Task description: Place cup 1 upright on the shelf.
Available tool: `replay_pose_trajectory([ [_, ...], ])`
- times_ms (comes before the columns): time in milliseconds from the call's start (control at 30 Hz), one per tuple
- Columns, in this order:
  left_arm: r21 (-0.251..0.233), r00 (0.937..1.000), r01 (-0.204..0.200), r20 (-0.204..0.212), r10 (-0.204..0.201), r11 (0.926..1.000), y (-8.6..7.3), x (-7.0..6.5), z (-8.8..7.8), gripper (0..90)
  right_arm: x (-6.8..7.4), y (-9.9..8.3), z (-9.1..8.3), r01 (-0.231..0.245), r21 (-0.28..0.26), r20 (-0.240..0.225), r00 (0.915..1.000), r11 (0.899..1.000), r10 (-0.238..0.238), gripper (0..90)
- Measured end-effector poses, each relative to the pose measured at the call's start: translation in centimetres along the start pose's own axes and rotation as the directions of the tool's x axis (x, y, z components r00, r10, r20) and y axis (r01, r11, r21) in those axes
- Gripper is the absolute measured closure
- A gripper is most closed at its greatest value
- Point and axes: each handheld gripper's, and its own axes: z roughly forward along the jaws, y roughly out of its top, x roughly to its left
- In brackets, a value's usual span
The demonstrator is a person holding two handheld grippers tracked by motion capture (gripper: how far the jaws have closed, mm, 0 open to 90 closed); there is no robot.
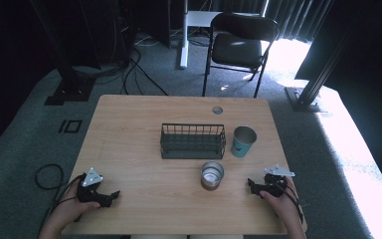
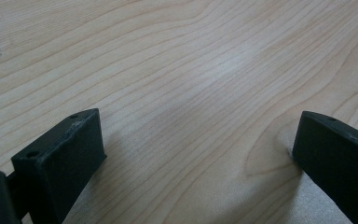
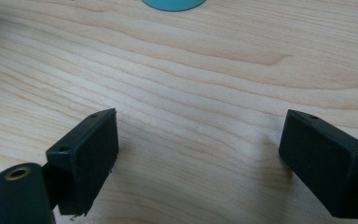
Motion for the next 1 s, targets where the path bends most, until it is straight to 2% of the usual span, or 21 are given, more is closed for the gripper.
replay_pose_trajectory([
  [600, 0.001, 0.9999, -0.009, 0.006, 0.009, 1.0000, 0.2, -0.1, 0.1, 2.5, 0.0, 0.0, 0.0, 0.000, -0.001, -0.001, 1.0000, 1.000, 0.000, 11.3],
  [733, 0.010, 0.9996, -0.024, 0.012, 0.024, 0.9997, 0.6, -0.4, 0.4, 2.6, 0.0, 0.0, 0.0, 0.000, 0.000, -0.001, 1.0000, 1.000, 0.000, 11.3],
  [800, 0.025, 0.9988, -0.048, 0.009, 0.047, 0.9986, 1.2, -0.7, 0.6, 2.6, 0.0, 0.0, 0.0, 0.000, 0.000, -0.001, 1.0000, 1.000, 0.000, 11.3],
  [1000, 0.023, 0.9971, -0.074, 0.021, 0.073, 0.9970, 1.9, -1.5, 1.3, 2.6, 0.0, 0.0, 0.0, 0.000, -0.001, -0.001, 1.0000, 1.000, 0.000, 11.3],
])
